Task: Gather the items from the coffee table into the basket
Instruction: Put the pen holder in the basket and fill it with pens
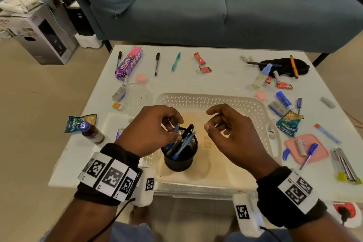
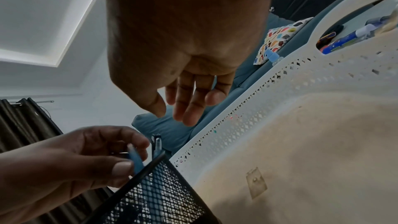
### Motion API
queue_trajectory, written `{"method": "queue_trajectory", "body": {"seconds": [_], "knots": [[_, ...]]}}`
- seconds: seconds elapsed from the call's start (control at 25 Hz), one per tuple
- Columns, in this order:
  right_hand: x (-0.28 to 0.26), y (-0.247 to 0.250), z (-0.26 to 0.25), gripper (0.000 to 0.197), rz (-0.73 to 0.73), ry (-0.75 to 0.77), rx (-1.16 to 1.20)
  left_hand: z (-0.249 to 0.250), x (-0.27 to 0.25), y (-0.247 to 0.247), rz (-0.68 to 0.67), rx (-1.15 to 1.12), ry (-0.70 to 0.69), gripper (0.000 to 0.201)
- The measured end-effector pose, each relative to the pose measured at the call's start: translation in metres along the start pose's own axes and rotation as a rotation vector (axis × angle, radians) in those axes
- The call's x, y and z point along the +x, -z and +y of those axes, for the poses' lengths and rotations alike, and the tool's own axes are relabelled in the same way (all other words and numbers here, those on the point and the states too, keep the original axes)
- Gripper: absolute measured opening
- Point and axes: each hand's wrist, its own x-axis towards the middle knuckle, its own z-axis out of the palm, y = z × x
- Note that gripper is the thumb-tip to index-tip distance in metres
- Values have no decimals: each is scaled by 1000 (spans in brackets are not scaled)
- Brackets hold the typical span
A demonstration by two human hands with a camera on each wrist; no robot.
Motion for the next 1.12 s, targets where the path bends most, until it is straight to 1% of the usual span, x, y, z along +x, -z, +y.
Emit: {"method": "queue_trajectory", "body": {"seconds": [0.08,0.12,0.2,0.28,0.4,0.52,0.64,0.72,0.8,0.92,0.96,1.0,1.08,1.12], "knots": [[1,-2,0,23,-37,-5,-4,6,-1,3,6,-62,40,40],[2,-1,0,22,-52,0,-14,10,-1,7,27,-96,53,39],[3,1,0,19,-51,6,-28,15,6,22,82,-110,65,30],[3,5,3,17,-41,5,-38,12,27,42,96,-66,86,23],[2,10,6,14,-45,0,-65,-4,85,74,150,12,155,19],[5,12,8,11,-32,8,-91,-35,155,92,216,141,269,21],[10,13,10,9,-12,8,-90,-68,207,92,196,333,380,21],[10,13,11,9,-17,4,-104,-82,229,86,167,489,391,20],[11,12,13,8,-27,4,-122,-89,247,77,140,592,388,22],[12,13,17,6,-28,13,-140,-105,270,66,86,735,446,46],[13,13,17,6,-30,10,-139,-108,273,64,78,762,460,52],[13,13,17,6,-33,7,-138,-106,275,62,73,798,463,52],[12,13,17,6,-38,-6,-139,-100,273,56,73,887,428,35],[13,13,17,6,-39,-12,-143,-101,276,53,69,937,409,32]]}}
